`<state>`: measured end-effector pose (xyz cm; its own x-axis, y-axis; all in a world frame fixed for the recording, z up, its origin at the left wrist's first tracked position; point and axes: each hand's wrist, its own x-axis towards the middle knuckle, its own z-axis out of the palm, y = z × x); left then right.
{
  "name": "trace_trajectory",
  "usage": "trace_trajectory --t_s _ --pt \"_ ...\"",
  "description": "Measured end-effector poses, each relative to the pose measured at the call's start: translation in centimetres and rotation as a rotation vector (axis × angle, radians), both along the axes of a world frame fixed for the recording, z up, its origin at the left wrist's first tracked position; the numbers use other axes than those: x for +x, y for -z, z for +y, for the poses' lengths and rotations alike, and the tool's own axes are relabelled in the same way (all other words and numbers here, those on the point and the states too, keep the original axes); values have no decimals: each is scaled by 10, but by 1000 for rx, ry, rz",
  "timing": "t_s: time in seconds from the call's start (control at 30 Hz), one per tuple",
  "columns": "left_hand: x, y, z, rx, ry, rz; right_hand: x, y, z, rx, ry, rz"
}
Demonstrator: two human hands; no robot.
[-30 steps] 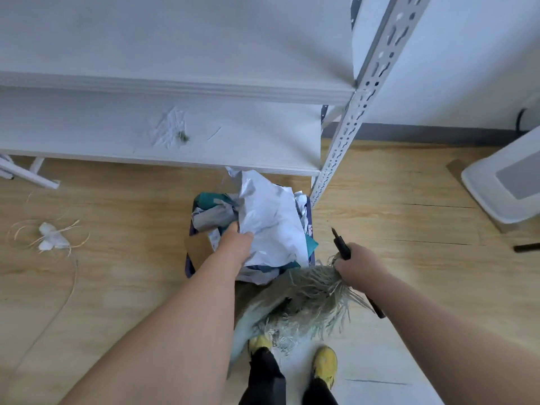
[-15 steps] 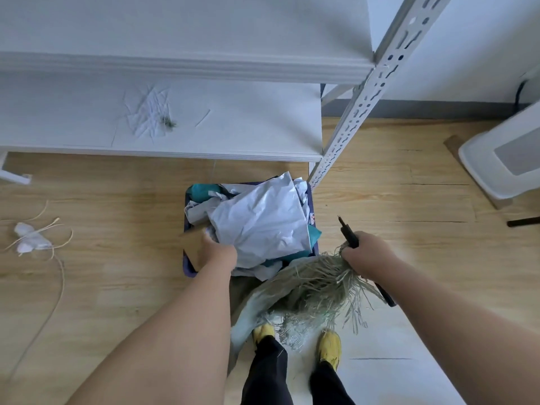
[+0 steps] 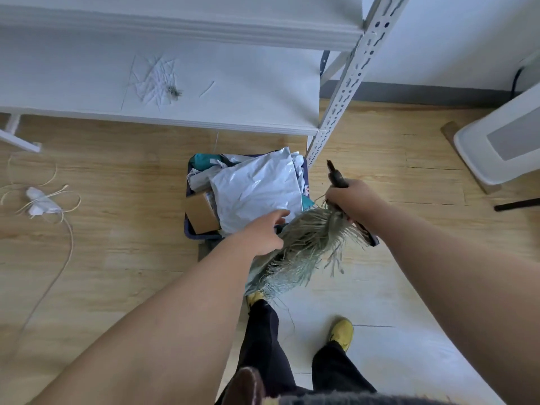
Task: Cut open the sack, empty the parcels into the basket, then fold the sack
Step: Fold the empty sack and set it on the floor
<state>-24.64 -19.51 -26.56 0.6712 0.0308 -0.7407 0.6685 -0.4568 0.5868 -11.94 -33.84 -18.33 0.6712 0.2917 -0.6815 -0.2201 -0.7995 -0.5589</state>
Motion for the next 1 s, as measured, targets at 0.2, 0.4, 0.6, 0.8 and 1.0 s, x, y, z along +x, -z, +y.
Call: trace_trajectory --t_s 0.2,0.4,0.6,0.8,1.0 --pt "-12 -3 -81 213 49 -12 2 -33 -75 212 94 92" --pt "4 -1 -170 511 77 27 36 -73 -198 312 593 -101" --pt "72 -47 -245 361 25 -114 44 -67 -279 -476 105 -445" --pt "128 -90 -292 226 20 -243 38 -62 -296 -184 211 -704" --pt "154 -117 -317 -155 -218 -389 45 -57 -315 53 187 -380"
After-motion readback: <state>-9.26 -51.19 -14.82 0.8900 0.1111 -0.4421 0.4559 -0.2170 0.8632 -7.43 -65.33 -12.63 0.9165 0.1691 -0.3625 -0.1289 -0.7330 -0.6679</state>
